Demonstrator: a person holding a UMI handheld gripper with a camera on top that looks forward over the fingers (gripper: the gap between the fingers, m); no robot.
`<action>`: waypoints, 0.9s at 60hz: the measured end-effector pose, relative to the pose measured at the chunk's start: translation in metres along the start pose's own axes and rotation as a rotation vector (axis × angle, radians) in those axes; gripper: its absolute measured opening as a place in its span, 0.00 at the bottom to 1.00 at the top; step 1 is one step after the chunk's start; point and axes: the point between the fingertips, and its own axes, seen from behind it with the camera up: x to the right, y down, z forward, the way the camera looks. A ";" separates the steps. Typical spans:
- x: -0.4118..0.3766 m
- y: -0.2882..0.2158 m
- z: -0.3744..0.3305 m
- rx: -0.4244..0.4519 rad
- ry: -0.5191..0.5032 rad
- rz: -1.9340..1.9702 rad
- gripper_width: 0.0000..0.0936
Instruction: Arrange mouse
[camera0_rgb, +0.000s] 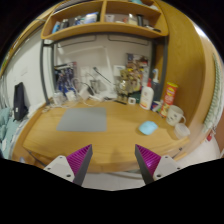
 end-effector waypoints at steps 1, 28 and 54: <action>0.011 0.005 0.003 -0.007 0.013 0.004 0.92; 0.151 0.024 0.125 -0.125 0.096 0.060 0.90; 0.136 -0.020 0.234 -0.211 -0.067 0.016 0.82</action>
